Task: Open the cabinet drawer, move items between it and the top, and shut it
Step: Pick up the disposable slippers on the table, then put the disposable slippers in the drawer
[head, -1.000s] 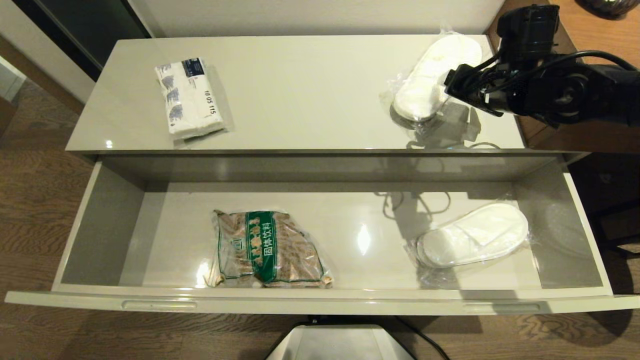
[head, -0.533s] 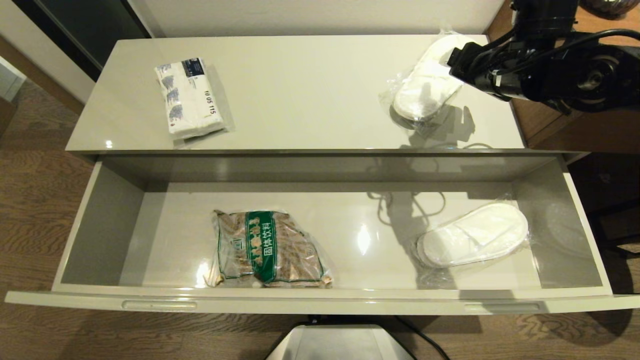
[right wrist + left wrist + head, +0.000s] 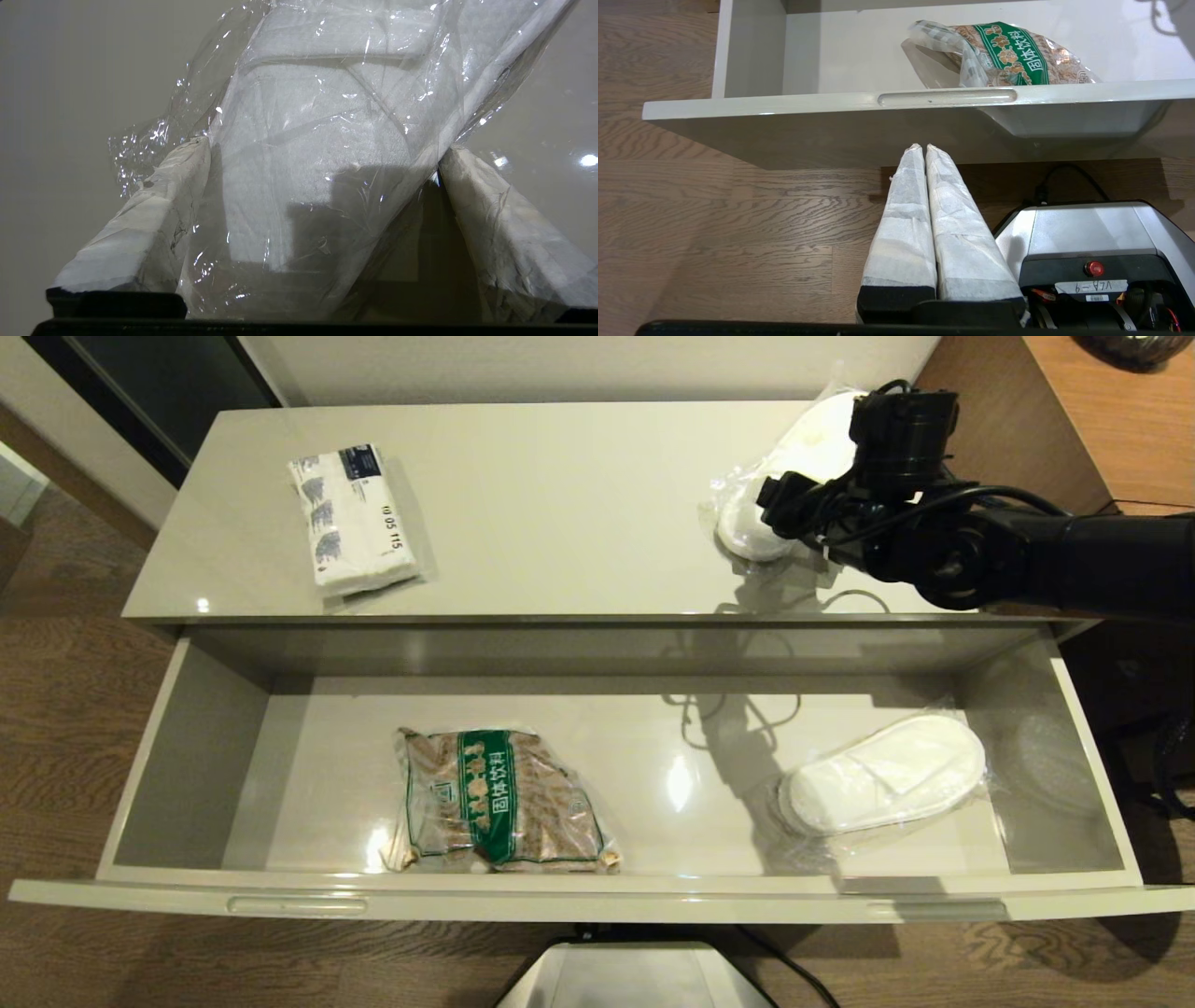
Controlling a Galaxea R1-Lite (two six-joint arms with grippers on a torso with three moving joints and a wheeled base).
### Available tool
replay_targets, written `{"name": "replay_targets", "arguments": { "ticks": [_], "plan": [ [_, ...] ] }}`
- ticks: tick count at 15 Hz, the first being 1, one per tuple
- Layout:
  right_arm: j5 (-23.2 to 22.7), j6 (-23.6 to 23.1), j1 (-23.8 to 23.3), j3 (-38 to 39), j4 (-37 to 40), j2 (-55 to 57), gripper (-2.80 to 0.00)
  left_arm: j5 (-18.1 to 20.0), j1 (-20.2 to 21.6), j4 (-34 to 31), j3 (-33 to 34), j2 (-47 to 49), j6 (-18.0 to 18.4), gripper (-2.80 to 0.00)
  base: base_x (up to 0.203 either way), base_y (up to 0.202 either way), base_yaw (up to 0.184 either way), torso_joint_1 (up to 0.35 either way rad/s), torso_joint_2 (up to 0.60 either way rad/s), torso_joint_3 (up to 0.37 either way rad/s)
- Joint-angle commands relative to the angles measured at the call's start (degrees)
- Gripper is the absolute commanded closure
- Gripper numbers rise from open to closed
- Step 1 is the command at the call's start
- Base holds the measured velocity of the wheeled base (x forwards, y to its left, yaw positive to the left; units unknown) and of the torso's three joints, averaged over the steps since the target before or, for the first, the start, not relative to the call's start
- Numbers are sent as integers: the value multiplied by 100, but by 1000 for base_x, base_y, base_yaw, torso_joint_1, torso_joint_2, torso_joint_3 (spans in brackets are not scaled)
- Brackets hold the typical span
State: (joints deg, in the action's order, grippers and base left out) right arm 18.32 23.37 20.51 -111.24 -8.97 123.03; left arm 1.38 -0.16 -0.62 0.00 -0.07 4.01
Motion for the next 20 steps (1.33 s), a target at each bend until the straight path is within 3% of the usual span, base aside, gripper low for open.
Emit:
{"name": "replay_targets", "arguments": {
  "ticks": [1,4,5,14,20],
  "plan": [
    [6,19,14,23,64,397,-280,3,-2,1,8,7,3,0,0,0,0,0,0,0],
    [81,-20,14,102,227,326,-280,3,-2,1,9,7,3,0,0,0,0,0,0,0],
    [91,-25,12,140,270,246,0,3,-2,1,0,7,3,0,0,0,0,0,0,0],
    [38,6,-12,694,779,-953,0,3,-2,1,9,7,3,0,0,0,0,0,0,0],
    [-400,20,-12,2202,2205,-2621,0,3,-2,1,9,7,3,0,0,0,0,0,0,0]
  ]
}}
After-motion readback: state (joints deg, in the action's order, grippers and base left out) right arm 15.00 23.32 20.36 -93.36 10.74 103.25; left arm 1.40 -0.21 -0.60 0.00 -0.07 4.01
